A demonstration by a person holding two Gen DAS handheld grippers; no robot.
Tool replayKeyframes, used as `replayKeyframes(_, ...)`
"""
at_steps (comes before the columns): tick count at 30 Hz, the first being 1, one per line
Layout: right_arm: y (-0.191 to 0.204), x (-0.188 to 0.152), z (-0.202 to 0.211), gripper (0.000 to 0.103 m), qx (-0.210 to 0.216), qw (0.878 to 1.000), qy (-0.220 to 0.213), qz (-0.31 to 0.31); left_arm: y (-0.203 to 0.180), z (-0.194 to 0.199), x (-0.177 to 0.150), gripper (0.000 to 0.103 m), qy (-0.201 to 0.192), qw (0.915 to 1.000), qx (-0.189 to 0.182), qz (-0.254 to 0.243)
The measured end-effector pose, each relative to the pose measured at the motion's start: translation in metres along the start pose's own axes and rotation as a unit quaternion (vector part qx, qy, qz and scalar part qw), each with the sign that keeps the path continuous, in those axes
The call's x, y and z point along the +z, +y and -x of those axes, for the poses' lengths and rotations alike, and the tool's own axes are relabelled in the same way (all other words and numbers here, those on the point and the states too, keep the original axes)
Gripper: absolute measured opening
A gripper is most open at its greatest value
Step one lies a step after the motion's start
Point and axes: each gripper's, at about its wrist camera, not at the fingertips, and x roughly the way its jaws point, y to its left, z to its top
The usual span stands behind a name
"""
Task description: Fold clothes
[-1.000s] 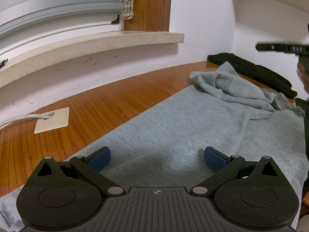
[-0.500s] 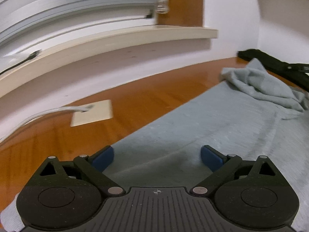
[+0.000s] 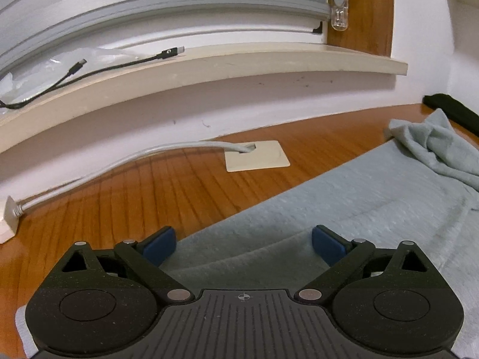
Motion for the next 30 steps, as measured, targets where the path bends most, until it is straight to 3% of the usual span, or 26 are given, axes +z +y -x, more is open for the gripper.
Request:
replayKeyframes(4,-0.018,-0.029,0.024,0.059,-0.013,0.999,0.034,-0.011,-0.003,0.001,0.000,0.099,-0.001,0.9999,-0.007,-0.011)
replayKeyframes(9,-0.025,-0.047,0.049,0.059,-0.018,0.999,0.038,-0.020,-0.003,0.001,-0.001,0.100,-0.002,0.9999,-0.010,-0.012)
replayKeyframes(18,-0.009,-0.048,0.042,0.051,0.007,0.999,0.049,0.005,-0.005,0.001,-0.001,0.100,-0.004,0.9998,-0.006,-0.016)
replayKeyframes(21,-0.004,-0.047,0.037,0.041,0.002,0.999,0.051,0.019,-0.005,0.001,-0.001,0.101,-0.004,0.9998,-0.004,-0.017)
replayKeyframes(22,-0.003,-0.047,0.035,0.029,-0.004,0.998,0.053,0.024,-0.006,0.002,-0.001,0.101,-0.004,0.9998,-0.004,-0.017)
replayKeyframes(23,-0.002,-0.047,0.033,0.007,-0.010,0.998,0.054,0.029,-0.006,0.002,-0.001,0.101,-0.004,0.9998,-0.004,-0.018)
replayKeyframes(30,-0.007,-0.047,0.014,0.004,-0.052,0.995,0.038,0.069,-0.010,-0.007,0.006,0.102,-0.002,0.9992,0.041,0.000)
